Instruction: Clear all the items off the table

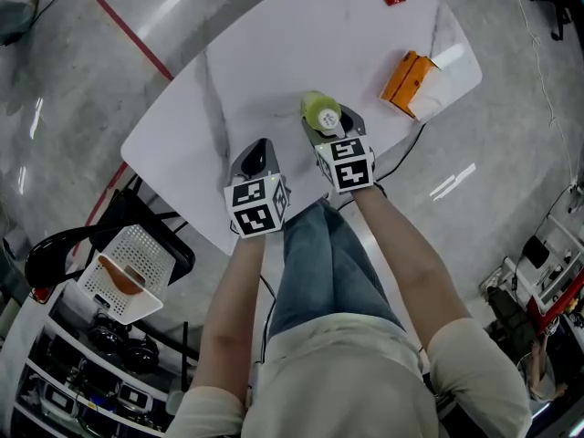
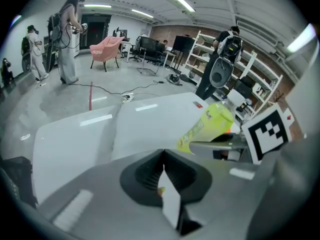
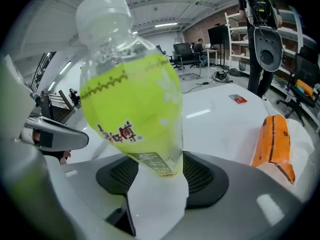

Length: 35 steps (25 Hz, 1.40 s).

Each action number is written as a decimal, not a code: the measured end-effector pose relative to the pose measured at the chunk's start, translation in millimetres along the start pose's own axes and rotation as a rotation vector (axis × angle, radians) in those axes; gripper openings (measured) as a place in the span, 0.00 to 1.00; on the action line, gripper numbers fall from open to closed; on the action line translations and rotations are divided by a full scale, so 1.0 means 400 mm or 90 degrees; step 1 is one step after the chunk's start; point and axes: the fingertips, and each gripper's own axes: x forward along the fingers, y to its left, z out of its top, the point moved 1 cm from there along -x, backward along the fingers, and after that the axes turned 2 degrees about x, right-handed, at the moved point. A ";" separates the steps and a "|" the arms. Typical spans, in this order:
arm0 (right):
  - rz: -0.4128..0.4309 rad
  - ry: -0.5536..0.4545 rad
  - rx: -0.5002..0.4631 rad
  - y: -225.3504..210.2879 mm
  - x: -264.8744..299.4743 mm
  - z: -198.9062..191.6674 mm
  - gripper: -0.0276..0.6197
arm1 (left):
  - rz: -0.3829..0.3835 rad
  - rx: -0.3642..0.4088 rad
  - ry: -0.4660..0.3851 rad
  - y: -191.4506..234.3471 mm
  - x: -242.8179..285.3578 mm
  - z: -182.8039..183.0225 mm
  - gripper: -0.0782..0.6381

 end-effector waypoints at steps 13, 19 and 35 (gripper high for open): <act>-0.001 -0.020 -0.025 0.000 0.068 0.020 0.54 | -0.010 -0.003 0.019 0.019 0.045 -0.008 0.12; -0.014 -0.020 -0.045 0.002 0.079 0.035 0.52 | -0.016 0.003 0.017 0.019 0.045 -0.001 0.12; -0.036 -0.006 -0.058 0.022 -0.056 0.000 0.48 | -0.019 0.012 0.006 -0.012 -0.047 -0.009 0.12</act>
